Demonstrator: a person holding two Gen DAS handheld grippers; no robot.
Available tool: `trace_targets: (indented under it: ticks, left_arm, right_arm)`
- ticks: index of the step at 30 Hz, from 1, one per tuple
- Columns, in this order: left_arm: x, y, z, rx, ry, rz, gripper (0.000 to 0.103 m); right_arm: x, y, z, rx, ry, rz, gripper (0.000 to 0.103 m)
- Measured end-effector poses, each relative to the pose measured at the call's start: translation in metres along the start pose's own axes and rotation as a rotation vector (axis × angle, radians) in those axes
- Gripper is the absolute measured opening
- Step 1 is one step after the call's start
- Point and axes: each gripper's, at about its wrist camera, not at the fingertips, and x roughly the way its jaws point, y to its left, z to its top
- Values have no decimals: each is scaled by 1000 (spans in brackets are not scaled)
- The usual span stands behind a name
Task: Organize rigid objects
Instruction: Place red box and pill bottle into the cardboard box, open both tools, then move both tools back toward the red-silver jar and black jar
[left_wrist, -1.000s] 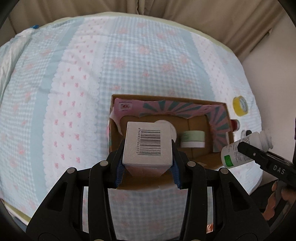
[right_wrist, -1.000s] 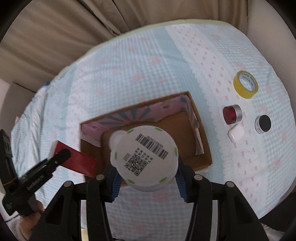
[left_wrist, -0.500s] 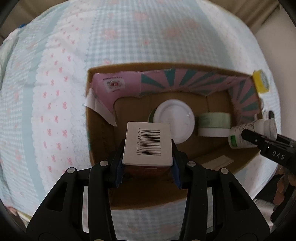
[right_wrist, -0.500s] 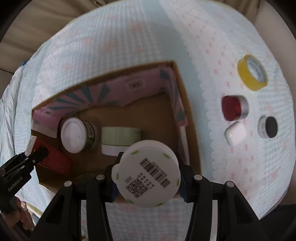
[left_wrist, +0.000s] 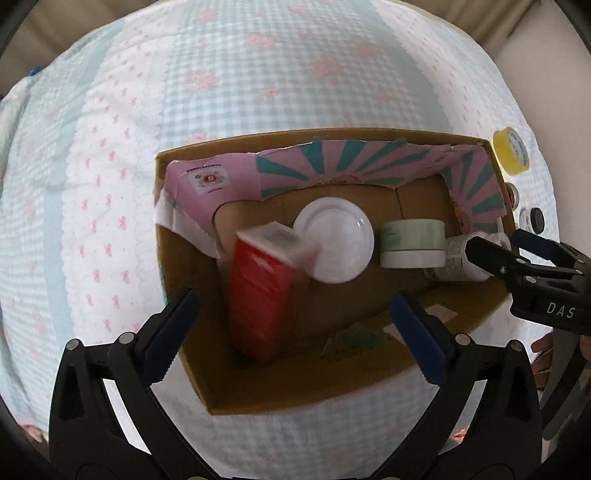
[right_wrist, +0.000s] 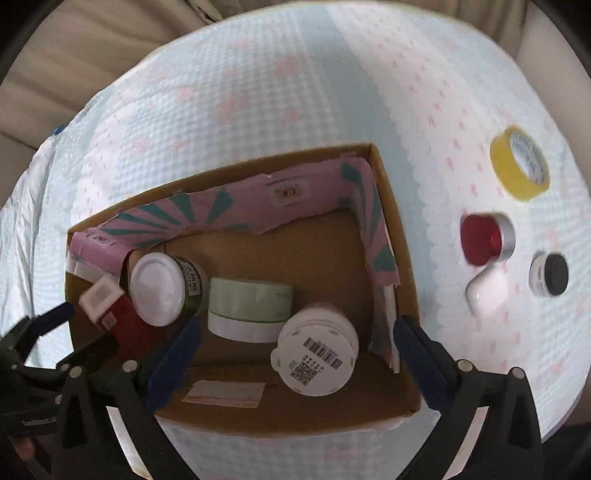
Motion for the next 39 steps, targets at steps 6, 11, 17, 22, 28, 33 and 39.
trace_targets:
  ticks: [6,11,17,22,28,33,39]
  left_arm:
    - [-9,7,-1,-13,-24,2,103]
    - [-31,7,-7,-23,-56,1,103]
    - [-71,7,-18,-27,-119,-12,103]
    - [-112,6,-30,-26,-190,-26,103]
    - [-155,-4,-48,-11,-235,-52,103]
    - [-182,-25,-59,3,-280,-55,103]
    - [-206,-64,-63,-17,-349,-14,103]
  right_arm:
    - [-11,-2,-6,20,-26,11,103]
    - [-34,1,-12,17,-80,9,103]
    - [-64,5,-18,21,-113,-5,103]
    - [-100,13,-27,18,-159,-9,103]
    - [-152,23,-42,-10,-217,-51,103]
    - [-194,10,-62,38,-276,-32,103]
    - [-230,-32,-78,71,-329,-65,103]
